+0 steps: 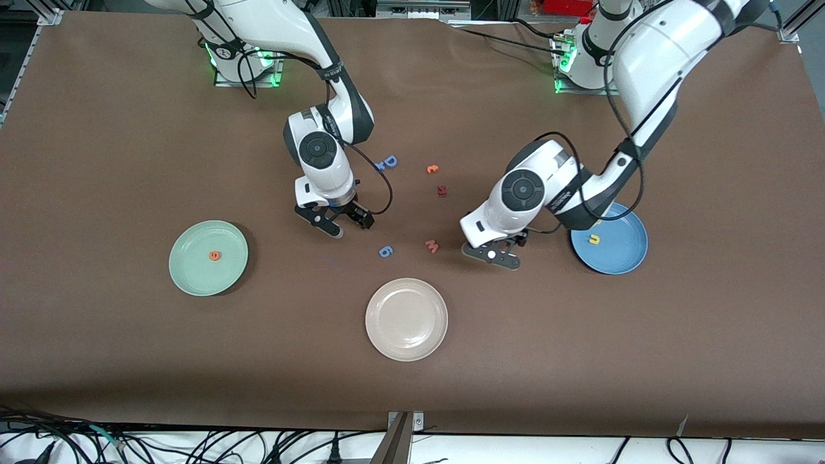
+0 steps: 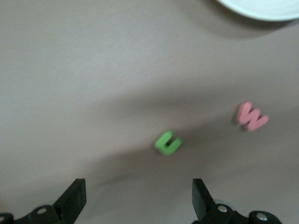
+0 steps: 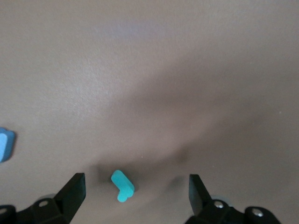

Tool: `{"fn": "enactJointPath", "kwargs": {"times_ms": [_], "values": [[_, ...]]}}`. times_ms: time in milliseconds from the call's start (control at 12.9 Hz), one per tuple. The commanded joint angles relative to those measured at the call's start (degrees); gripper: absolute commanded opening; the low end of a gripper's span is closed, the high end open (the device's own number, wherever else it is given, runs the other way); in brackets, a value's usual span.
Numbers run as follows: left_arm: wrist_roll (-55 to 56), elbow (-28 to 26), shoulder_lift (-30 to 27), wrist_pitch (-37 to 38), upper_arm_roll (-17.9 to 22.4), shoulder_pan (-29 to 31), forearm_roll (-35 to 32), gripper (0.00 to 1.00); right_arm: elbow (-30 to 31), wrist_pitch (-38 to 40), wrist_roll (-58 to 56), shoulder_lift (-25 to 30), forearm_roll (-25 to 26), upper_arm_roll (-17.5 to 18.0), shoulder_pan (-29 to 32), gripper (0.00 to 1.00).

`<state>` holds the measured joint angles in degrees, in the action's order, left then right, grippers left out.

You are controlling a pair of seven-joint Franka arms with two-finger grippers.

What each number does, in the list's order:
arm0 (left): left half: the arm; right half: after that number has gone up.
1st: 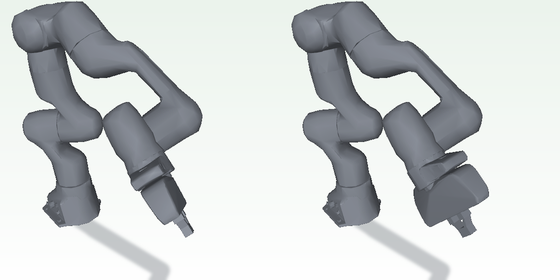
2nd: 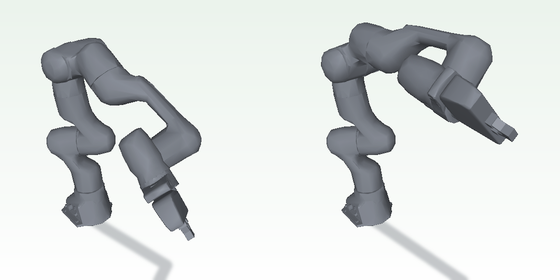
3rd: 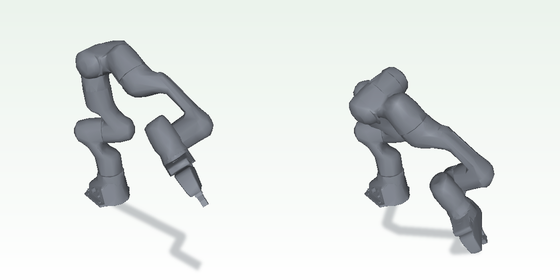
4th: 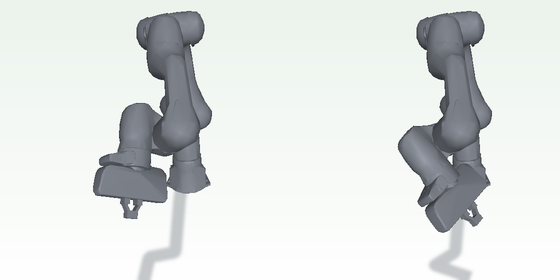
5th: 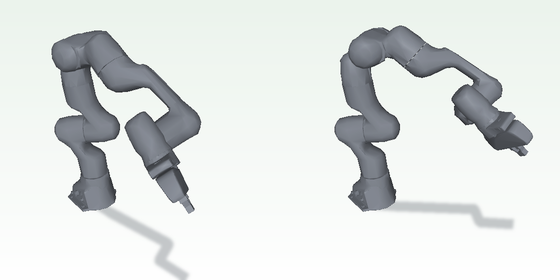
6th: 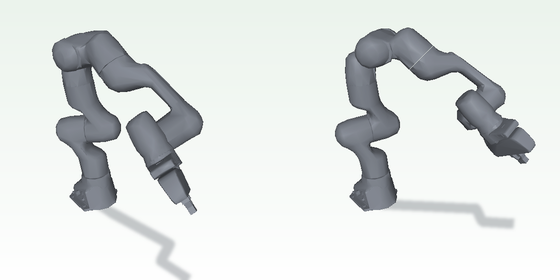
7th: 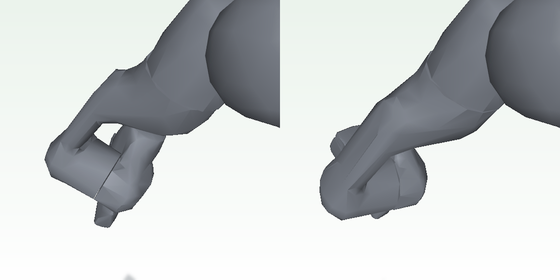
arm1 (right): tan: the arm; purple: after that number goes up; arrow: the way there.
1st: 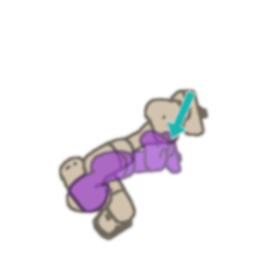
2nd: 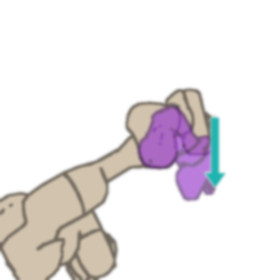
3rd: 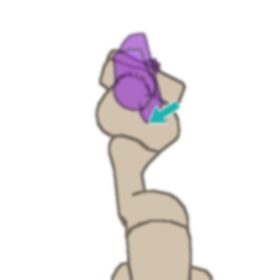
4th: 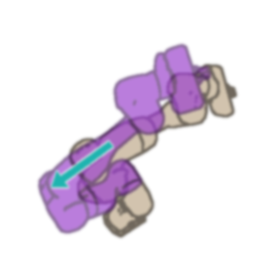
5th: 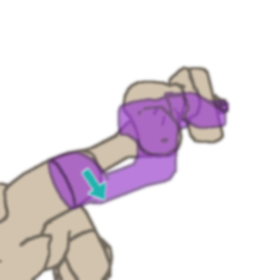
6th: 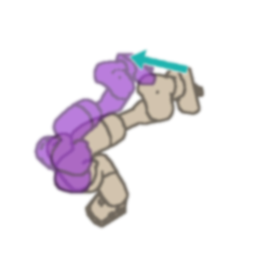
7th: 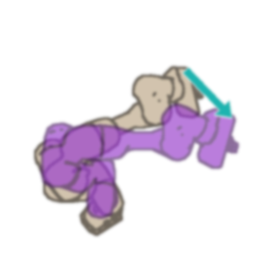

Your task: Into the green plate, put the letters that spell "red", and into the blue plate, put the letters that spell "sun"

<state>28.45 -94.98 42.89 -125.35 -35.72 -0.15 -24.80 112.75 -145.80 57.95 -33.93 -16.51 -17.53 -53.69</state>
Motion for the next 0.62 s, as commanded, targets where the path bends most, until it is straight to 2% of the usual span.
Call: {"fn": "enactJointPath", "kwargs": {"times_ms": [0, 156, 311, 467, 545], "values": [[0.99, 2.87, 3.51, -5.76, 2.76, -2.22, 0.37, 0.99, -1.83, -0.54, 1.9, -1.83, -0.81, 0.21, -0.54, 0.95], [1.52, 2.87, 5.44, -8.41, 4.34, -3.54, 0.28, 0.97, -2.36, -0.54, 2.77, -2.36, -0.81, 1.0, -0.54, 0.92], [2.75, 2.08, 5.28, -8.77, 5.75, -4.6, 0.11, 0.96, -2.89, -0.36, 2.96, -2.63, -0.81, 1.09, -0.54, 0.84], [3.11, 1.73, 5.27, -8.42, 5.84, -4.78, 0.1, 0.91, -2.98, -0.18, 2.96, -2.72, -0.81, 1.09, -0.54, 0.72], [3.11, 1.38, 5.19, -8.33, 5.84, -4.78, 0.1, 0.89, -2.98, -0.1, 2.87, -2.72, -0.81, 1.09, -0.45, 0.63]]}}
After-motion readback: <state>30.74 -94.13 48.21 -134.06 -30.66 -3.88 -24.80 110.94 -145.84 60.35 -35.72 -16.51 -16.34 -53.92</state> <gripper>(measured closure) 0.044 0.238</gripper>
